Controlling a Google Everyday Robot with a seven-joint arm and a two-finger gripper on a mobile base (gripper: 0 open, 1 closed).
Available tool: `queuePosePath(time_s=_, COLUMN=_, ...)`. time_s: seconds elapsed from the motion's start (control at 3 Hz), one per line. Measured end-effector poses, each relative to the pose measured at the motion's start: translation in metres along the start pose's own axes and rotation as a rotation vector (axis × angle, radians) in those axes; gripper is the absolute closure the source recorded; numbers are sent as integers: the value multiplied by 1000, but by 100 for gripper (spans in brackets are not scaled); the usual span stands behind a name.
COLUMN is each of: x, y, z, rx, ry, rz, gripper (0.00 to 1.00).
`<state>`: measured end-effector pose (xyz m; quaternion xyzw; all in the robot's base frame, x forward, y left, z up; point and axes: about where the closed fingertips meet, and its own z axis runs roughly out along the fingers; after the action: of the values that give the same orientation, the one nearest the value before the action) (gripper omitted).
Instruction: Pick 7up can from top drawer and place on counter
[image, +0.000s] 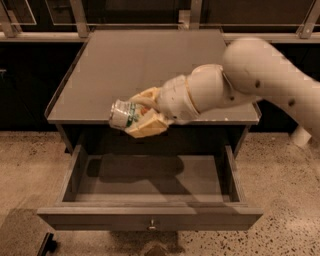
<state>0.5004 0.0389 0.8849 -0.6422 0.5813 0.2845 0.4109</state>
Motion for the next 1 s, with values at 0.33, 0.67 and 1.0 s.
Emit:
queuePosePath(time_s=0.33, x=-21, y=-45, z=11, rx=-57, ry=-28, rz=-26, gripper=100)
queuePosePath(time_s=0.67, x=-21, y=-85, z=26, rx=-70, ry=-74, rz=-2, gripper=100)
queuePosePath(time_s=1.0, x=-11, y=-115, z=34, rx=-7, ry=-90, rz=51, gripper=100)
